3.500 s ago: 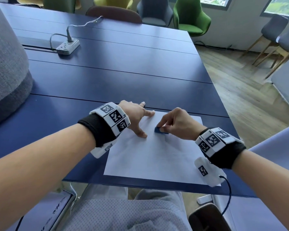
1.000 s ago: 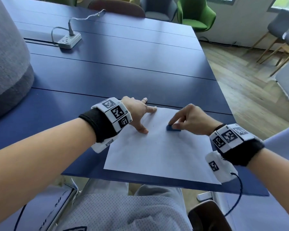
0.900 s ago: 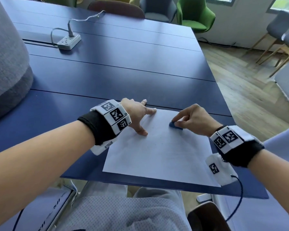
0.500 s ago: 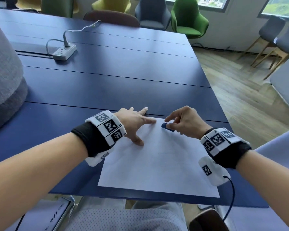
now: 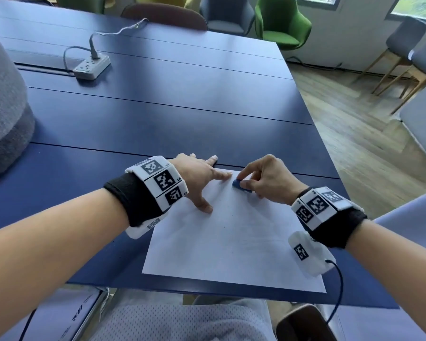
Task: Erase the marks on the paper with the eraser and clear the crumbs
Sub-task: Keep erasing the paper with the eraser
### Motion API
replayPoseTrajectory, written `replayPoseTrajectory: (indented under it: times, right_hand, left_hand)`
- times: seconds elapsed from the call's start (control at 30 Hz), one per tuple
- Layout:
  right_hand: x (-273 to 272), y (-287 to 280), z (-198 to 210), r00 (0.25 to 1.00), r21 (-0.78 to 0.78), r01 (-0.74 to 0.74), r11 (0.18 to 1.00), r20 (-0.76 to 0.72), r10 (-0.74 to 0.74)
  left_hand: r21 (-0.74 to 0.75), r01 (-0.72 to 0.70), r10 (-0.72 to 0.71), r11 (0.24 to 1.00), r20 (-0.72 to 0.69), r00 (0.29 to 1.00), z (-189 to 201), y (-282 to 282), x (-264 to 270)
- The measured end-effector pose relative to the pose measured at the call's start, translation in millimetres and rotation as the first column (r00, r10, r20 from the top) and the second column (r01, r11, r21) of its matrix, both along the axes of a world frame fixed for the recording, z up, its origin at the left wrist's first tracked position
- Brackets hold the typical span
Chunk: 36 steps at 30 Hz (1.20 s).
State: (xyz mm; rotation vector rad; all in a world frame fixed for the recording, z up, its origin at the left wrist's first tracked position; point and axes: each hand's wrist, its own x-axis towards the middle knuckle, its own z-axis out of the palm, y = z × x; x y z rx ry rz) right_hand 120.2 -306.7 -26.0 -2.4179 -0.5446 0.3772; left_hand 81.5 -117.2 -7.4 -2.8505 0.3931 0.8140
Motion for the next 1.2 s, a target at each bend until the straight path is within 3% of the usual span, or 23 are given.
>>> replayPoseTrajectory:
  times: [0.13, 0.3, 0.47, 0.63, 0.77, 0.9, 1.07, 1.2]
  right_hand:
    - [-17.1, 6.7, 3.0, 0.988, -0.062, -0.144, 0.988, -0.064, 0.14]
    - [8.5, 2.3, 3.1, 0.998, -0.009, 0.057, 0.998, 0.031, -0.056]
    - [-9.6, 6.6, 1.6, 0.997, -0.052, -0.069, 0.996, -0.043, 0.067]
    - [4.1, 1.3, 4.3, 0.999, -0.021, 0.05, 0.999, 0.007, -0.05]
    - [-18.3, 6.5, 3.0, 0.992, -0.048, -0.098, 0.994, -0.08, 0.093]
    - [3.1, -6.8, 5.8, 0.998, -0.031, 0.067, 0.997, 0.013, -0.067]
    - [-19.7, -2.7, 3.4, 0.991, -0.074, -0.104, 0.992, -0.095, 0.097]
    - [3.7, -14.5, 6.5, 0.998, -0.067, 0.056, 0.996, 0.024, -0.054]
  left_hand:
    - [0.0, -0.01, 0.01, 1.0, -0.002, 1.0, 0.7, 0.5, -1.2]
    - [-0.001, -0.009, 0.009, 1.0, -0.006, 1.0, 1.6, -0.9, -1.3]
    - [0.009, -0.013, 0.013, 1.0, -0.008, 1.0, 1.2, -0.1, -1.1]
    - [0.016, -0.007, 0.007, 1.0, -0.006, 1.0, 2.5, -2.2, -1.5]
    - [0.017, -0.008, 0.008, 1.0, -0.006, 1.0, 2.0, -0.6, -1.7]
    - [0.018, -0.001, 0.001, 1.0, -0.004, 1.0, 2.3, -2.5, -2.0]
    - [0.023, -0.003, 0.003, 1.0, -0.006, 1.0, 1.3, -0.4, -1.6]
    - [0.022, 0.004, -0.004, 1.0, 0.003, 1.0, 0.7, -1.2, -2.3]
